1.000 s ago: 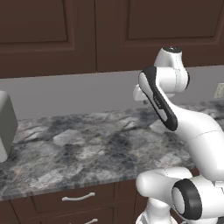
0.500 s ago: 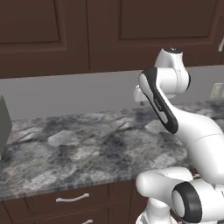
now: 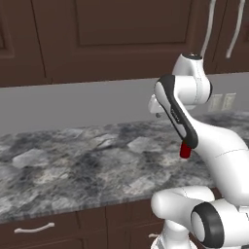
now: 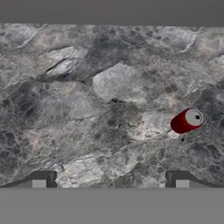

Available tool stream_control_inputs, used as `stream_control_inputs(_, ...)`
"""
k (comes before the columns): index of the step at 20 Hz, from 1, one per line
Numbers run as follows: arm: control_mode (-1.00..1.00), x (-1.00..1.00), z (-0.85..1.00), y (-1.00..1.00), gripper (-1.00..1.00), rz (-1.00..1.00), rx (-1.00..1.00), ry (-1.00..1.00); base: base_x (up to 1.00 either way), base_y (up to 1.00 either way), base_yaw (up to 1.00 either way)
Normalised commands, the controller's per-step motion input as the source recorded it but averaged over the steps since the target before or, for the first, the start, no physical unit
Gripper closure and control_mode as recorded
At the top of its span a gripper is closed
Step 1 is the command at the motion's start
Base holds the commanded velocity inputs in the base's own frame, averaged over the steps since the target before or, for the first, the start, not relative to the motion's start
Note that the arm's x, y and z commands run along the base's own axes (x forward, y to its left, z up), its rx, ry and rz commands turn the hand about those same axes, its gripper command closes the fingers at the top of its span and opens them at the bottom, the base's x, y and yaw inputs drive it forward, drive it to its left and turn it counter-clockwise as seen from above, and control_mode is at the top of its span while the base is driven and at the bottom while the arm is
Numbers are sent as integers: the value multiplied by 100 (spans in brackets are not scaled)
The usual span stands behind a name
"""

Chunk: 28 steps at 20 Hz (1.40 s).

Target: Four empty soda cans are scattered around the kitchen. Gather all the cans and cluster them next to the stove for recycling.

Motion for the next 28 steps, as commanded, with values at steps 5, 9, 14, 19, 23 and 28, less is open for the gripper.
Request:
stream_control_inputs(5, 100, 0, 0, 0, -100, 0, 0, 0, -1, -64, 0)
stream_control_inputs(9, 100, 0, 0, 0, -100, 0, 0, 0, -1, -49, 0)
stream_control_inputs(14, 100, 0, 0, 0, -100, 0, 0, 0, 0, -35, 0)
stream_control_inputs(19, 100, 0, 0, 0, -100, 0, 0, 0, 0, -2, 0)
stream_control_inputs(23, -100, 3, -2, 0, -100, 0, 0, 0, 0, 0, 0)
stream_control_inputs(28, -100, 33, -42, -2, -100, 0, -3, 6, 0, 0, 0)
